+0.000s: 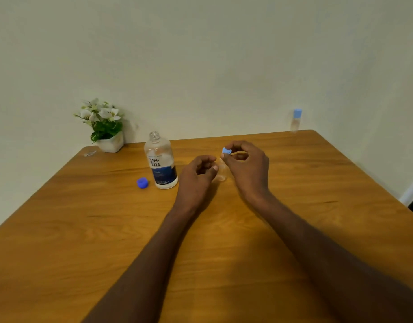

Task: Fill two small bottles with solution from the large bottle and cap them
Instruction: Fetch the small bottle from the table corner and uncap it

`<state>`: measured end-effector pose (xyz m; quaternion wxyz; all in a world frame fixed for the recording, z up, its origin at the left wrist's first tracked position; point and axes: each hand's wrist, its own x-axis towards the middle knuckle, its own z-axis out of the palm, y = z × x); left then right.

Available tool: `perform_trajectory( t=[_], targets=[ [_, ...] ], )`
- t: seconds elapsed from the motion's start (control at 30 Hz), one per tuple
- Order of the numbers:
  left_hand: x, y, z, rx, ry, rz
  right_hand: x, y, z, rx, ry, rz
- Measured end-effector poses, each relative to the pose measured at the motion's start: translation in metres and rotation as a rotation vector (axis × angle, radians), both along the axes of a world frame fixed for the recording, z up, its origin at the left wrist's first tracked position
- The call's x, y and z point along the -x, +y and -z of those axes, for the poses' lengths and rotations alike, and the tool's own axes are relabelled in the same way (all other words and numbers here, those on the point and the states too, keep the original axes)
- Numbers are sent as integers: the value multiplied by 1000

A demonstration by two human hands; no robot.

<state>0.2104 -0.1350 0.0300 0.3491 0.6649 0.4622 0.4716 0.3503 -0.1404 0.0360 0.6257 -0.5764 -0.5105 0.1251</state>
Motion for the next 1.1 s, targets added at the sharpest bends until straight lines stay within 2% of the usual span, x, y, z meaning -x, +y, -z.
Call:
perform_trajectory(
  t=[0.33, 0.53, 1.1],
  targets=[
    [-3, 17, 8, -67, 121, 21, 8, 7, 22, 8, -87, -93],
    [-4, 26, 11, -89, 133, 20, 2, 9, 24, 65, 2, -201],
    [3, 30, 14, -34, 100, 14, 1, 11, 24, 143, -66, -156]
  ],
)
